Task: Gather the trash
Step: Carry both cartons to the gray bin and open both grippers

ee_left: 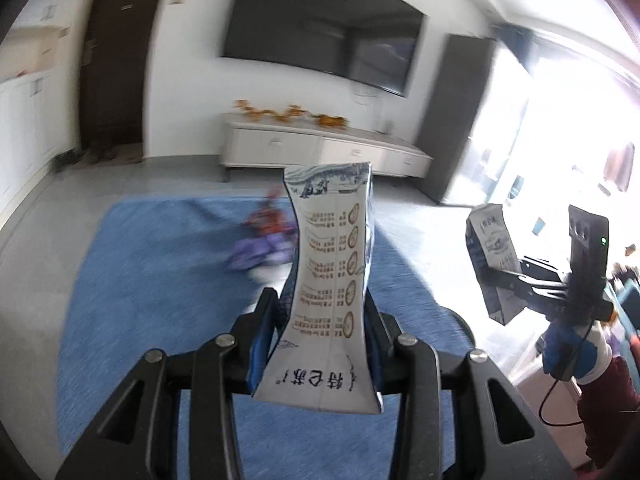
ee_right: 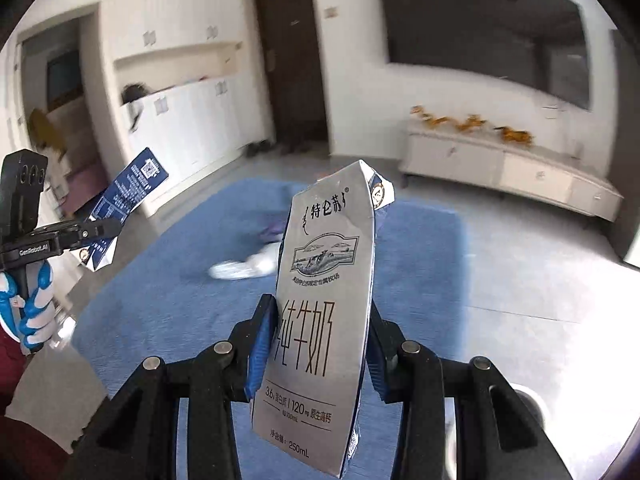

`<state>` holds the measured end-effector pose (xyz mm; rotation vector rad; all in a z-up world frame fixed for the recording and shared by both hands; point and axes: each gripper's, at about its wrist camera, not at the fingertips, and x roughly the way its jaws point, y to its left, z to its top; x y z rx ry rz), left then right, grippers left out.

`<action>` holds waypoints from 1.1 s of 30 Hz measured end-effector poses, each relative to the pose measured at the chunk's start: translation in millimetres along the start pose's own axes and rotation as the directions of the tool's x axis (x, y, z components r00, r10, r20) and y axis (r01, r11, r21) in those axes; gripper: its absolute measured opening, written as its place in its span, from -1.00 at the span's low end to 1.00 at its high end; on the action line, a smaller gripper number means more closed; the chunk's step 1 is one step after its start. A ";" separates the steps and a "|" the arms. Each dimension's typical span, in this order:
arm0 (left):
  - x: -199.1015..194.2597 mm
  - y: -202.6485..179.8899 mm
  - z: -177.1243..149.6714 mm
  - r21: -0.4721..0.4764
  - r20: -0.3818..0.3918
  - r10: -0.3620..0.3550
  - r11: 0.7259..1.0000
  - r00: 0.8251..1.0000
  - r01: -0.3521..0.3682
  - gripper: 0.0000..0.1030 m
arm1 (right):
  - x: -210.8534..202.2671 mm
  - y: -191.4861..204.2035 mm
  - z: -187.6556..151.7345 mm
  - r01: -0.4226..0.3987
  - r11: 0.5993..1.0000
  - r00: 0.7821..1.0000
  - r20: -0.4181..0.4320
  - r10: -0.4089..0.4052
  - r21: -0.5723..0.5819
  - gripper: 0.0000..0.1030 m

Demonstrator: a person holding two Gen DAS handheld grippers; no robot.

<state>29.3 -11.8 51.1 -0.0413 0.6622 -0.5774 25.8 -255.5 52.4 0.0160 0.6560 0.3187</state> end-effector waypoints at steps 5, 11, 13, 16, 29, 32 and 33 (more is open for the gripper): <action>69.9 -91.5 23.6 0.129 -0.088 -0.124 0.982 0.988 0.134 -0.28 | -28.6 -81.5 -36.8 0.149 0.981 0.989 -0.018 -0.148 0.128 -0.24; 180.6 -206.3 17.0 0.226 -0.265 -0.196 0.939 0.944 0.259 -0.27 | -20.4 -170.1 -103.9 0.282 0.915 0.958 -0.130 -0.255 0.287 -0.24; 218.0 -239.8 8.3 0.234 -0.323 -0.201 0.930 0.925 0.284 -0.27 | -10.3 -194.6 -126.9 0.305 0.889 0.950 -0.176 -0.258 0.341 -0.24; 270.1 -275.8 -5.6 0.219 -0.404 -0.196 0.927 0.893 0.303 -0.27 | 12.5 -230.9 -159.1 0.340 0.850 0.934 -0.249 -0.256 0.402 -0.23; 408.8 -325.7 -40.6 0.044 -0.588 -0.214 0.954 0.780 0.295 0.01 | 65.0 -297.3 -217.8 0.432 0.769 0.882 -0.397 -0.252 0.470 0.26; 402.9 -319.8 -40.9 0.023 -0.577 -0.236 0.952 0.782 0.304 0.06 | 58.4 -296.1 -217.3 0.455 0.762 0.872 -0.404 -0.276 0.462 0.37; 396.8 -321.2 -36.0 0.025 -0.567 -0.238 0.952 0.788 0.305 0.06 | 56.5 -296.5 -218.5 0.456 0.758 0.873 -0.398 -0.281 0.465 0.37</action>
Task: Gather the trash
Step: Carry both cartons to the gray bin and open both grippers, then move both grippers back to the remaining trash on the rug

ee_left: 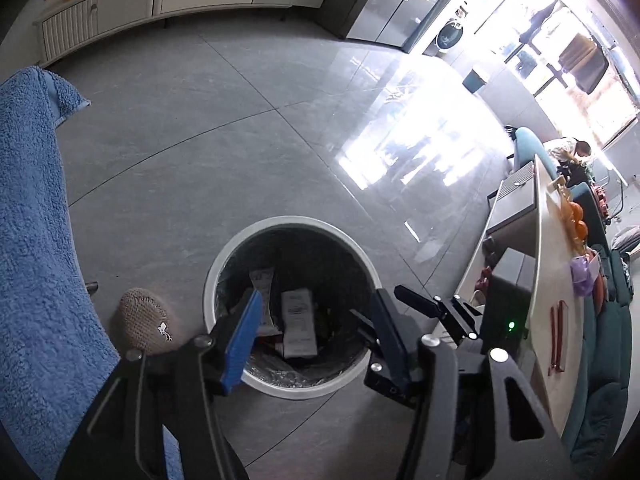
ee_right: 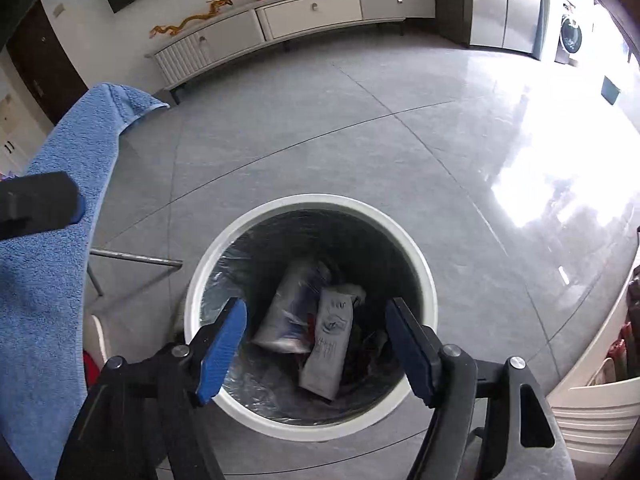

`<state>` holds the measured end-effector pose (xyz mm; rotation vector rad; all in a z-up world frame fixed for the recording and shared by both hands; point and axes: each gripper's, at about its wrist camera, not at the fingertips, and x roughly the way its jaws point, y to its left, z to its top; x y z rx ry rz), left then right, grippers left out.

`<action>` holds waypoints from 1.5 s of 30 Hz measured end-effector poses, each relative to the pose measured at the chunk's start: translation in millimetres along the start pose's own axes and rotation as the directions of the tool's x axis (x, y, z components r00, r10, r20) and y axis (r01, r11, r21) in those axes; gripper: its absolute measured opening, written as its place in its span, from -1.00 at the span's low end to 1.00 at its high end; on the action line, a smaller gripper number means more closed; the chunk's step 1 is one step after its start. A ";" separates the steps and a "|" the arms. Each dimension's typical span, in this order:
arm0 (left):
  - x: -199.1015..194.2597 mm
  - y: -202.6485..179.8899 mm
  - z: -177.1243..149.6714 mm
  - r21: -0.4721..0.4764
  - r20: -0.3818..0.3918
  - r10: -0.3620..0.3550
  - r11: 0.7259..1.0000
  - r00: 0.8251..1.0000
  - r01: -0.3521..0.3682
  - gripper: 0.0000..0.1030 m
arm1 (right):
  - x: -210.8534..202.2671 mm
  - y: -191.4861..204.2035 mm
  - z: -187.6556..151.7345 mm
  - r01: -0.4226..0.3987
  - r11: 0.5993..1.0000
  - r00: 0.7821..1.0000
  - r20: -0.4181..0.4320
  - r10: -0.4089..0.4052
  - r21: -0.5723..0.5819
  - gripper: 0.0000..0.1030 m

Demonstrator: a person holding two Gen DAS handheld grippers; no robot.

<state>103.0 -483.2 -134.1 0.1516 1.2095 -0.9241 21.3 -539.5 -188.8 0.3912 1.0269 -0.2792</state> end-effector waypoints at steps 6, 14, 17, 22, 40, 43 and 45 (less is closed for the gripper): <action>-68.9 -7.3 -13.0 0.039 0.181 0.057 0.997 0.982 -0.066 0.06 | -65.0 10.7 9.4 0.020 1.000 0.990 0.143 -0.021 0.004 0.40; -206.4 0.1 -49.1 0.014 0.487 0.163 0.981 0.858 -0.194 0.06 | -213.7 59.5 15.3 0.146 0.989 0.865 0.485 -0.127 -0.002 0.85; -253.0 8.6 -71.8 0.001 0.538 0.198 0.972 0.820 -0.235 0.06 | -259.8 84.3 9.4 0.144 0.990 0.805 0.583 -0.111 -0.010 1.00; -324.9 34.4 -115.6 -0.057 0.621 0.285 0.946 0.731 -0.321 0.07 | -320.0 129.9 0.4 0.106 0.991 0.739 0.673 -0.025 -0.079 1.00; -462.9 199.5 -241.4 -0.384 0.636 0.565 0.823 0.526 -0.419 0.31 | -365.1 264.1 -5.6 -0.162 0.916 0.629 0.676 0.383 -0.368 1.00; -446.9 224.8 -246.5 -0.387 0.599 0.562 0.827 0.570 -0.409 0.31 | -339.8 296.6 -0.8 -0.186 0.893 0.681 0.601 0.418 -0.410 1.00; -428.9 238.6 -241.8 -0.380 0.568 0.547 0.837 0.615 -0.393 0.31 | -319.7 319.1 2.4 -0.183 0.877 0.718 0.550 0.428 -0.444 1.00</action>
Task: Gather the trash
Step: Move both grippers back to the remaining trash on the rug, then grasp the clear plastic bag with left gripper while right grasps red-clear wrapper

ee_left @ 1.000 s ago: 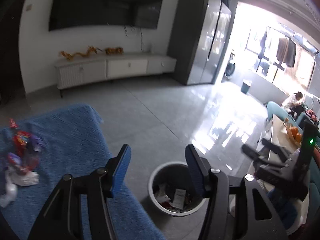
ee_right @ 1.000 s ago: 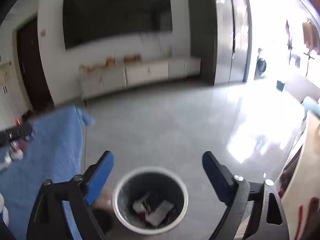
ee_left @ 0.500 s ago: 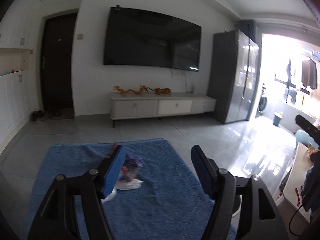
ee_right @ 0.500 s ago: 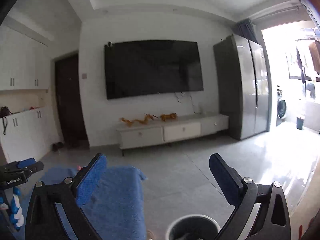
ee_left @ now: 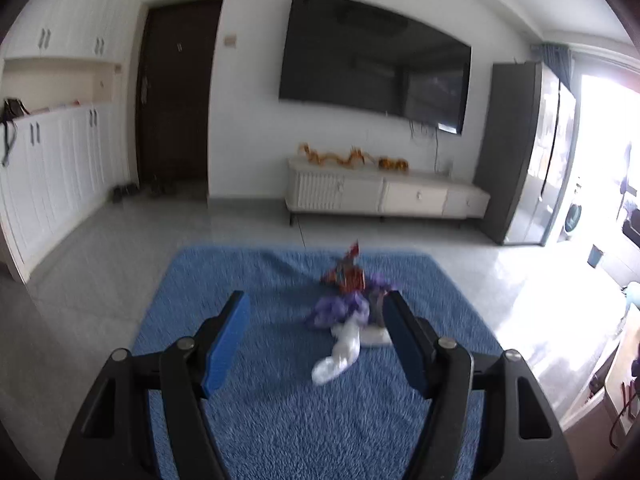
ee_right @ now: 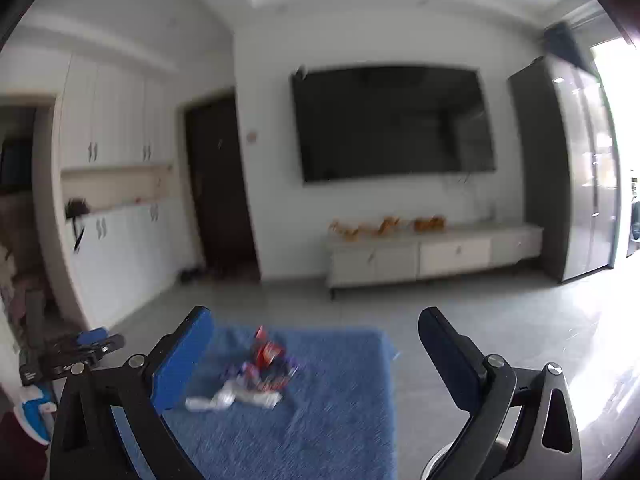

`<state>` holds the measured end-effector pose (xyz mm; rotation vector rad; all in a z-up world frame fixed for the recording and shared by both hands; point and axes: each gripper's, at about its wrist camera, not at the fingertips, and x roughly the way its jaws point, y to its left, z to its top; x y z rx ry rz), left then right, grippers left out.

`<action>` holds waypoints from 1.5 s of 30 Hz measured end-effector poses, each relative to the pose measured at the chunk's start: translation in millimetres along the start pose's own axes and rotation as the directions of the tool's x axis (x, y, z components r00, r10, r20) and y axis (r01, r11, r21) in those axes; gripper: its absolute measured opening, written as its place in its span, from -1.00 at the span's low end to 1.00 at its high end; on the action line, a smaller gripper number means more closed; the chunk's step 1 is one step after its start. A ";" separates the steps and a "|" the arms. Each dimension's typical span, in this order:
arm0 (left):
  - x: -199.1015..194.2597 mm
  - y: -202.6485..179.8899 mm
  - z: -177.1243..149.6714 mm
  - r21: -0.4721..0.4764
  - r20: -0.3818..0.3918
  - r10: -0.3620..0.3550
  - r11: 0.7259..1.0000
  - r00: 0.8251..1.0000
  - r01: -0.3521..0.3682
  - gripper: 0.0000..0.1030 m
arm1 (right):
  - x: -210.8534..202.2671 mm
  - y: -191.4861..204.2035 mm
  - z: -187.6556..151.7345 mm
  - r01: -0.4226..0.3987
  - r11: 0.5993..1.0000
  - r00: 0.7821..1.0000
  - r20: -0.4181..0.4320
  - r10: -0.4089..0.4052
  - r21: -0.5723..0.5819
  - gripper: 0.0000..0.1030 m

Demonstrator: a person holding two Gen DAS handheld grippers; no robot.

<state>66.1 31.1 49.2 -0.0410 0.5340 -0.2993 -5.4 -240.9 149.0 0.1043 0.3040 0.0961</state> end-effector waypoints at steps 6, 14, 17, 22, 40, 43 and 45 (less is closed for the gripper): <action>67.7 4.8 -37.0 0.020 -0.159 -0.032 0.999 0.987 0.036 0.31 | 85.5 37.1 -35.7 -0.075 0.996 0.981 -0.184 0.064 -0.054 1.00; 138.0 8.1 -69.6 0.024 -0.293 -0.111 0.992 0.950 0.124 0.29 | 201.4 67.4 -93.0 -0.183 0.981 0.901 -0.408 0.144 -0.057 0.52; 151.1 8.0 -72.0 0.016 -0.317 -0.148 0.987 0.937 0.161 0.24 | 233.5 74.3 -108.6 -0.210 0.976 0.874 -0.457 0.166 -0.047 0.32; 172.3 9.7 -76.9 -0.007 -0.360 -0.182 0.981 0.915 0.192 -0.08 | 266.6 80.2 -123.1 -0.229 0.973 0.849 -0.494 0.187 -0.026 0.13; 125.1 14.5 -77.7 -0.079 -0.321 -0.205 0.979 0.925 0.189 -0.80 | 233.0 63.1 -100.1 -0.231 0.973 0.868 -0.453 0.205 -0.002 -0.79; 100.6 12.9 -73.7 -0.080 -0.285 -0.187 0.982 0.940 0.171 -0.81 | 203.6 60.0 -86.0 -0.231 0.973 0.885 -0.417 0.208 -0.006 -0.79; 83.5 11.2 -70.1 -0.074 -0.262 -0.171 0.985 0.950 0.157 -0.81 | 180.2 56.3 -77.1 -0.229 0.973 0.897 -0.390 0.207 -0.011 -0.79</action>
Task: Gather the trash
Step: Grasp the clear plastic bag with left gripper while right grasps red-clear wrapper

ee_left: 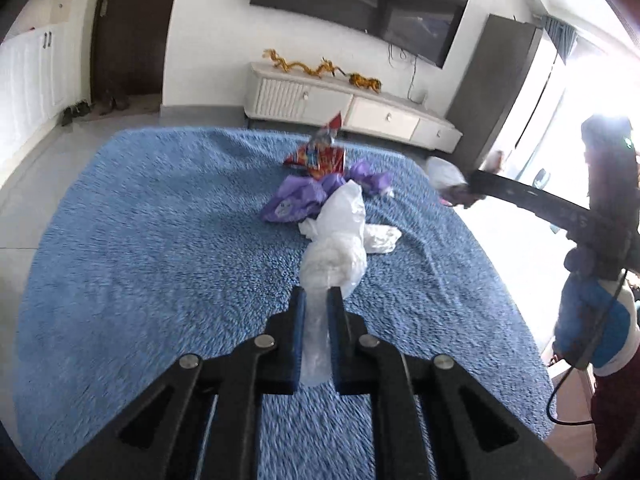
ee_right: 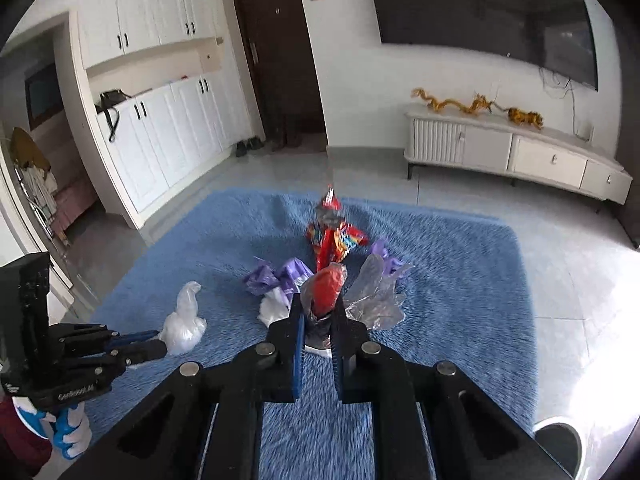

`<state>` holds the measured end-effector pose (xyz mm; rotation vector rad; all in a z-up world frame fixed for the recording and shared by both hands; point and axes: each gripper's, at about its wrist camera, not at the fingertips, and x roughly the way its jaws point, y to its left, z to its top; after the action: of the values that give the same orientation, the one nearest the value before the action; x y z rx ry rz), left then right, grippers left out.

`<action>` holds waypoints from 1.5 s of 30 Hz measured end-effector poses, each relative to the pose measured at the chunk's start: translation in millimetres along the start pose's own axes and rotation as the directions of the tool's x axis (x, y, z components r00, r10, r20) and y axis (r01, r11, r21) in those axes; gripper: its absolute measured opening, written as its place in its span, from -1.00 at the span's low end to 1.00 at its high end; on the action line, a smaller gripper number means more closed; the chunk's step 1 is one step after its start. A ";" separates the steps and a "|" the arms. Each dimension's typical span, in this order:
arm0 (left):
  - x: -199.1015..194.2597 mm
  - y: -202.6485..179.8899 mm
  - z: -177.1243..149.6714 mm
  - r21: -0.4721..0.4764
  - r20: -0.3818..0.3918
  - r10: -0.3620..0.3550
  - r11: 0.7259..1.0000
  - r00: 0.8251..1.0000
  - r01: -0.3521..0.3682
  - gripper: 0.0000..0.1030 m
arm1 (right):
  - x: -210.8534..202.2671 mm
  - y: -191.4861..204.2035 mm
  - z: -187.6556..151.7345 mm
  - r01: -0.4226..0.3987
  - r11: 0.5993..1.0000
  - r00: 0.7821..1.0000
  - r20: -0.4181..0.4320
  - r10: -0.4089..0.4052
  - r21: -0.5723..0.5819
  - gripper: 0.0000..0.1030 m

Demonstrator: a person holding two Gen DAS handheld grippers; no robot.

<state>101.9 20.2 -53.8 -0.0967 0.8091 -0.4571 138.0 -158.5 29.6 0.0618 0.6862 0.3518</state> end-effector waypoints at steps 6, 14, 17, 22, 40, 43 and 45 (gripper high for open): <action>-58.3 -21.0 -2.9 0.034 0.109 0.099 0.994 0.989 -0.103 -0.81 | -65.7 9.3 -6.7 0.025 1.000 0.996 0.081 -0.024 -0.012 -0.79; -118.5 -45.7 -12.2 0.039 0.247 0.200 0.976 0.948 -0.216 -0.81 | -135.8 21.0 -22.2 0.066 0.997 0.984 0.167 -0.060 -0.029 -0.79; -132.5 -51.3 -14.6 0.036 0.281 0.216 0.971 0.935 -0.235 -0.81 | -151.2 20.0 -27.4 0.071 0.997 0.980 0.188 -0.065 -0.025 -0.79; -146.4 -63.9 -18.5 0.049 0.317 0.238 0.963 0.918 -0.267 -0.81 | -167.3 13.1 -33.8 0.083 0.996 0.976 0.205 -0.077 -0.019 -0.79; -129.1 -134.0 4.0 0.180 0.334 0.244 0.932 0.910 -0.316 -0.81 | -206.1 -67.6 -69.3 0.149 0.981 0.950 0.256 -0.177 0.124 -0.79; -114.3 -152.9 9.3 0.219 0.317 0.226 0.927 0.921 -0.303 -0.81 | -210.3 -89.3 -80.6 0.164 0.973 0.946 0.253 -0.202 0.163 -0.79; -103.1 -166.8 12.8 0.248 0.304 0.212 0.924 0.929 -0.292 -0.81 | -213.3 -106.2 -89.4 0.171 0.966 0.943 0.250 -0.218 0.197 -0.79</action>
<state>-10.2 -86.5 67.3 0.2137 0.4672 -0.3017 -39.7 -335.6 72.3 0.2018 0.4455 0.0887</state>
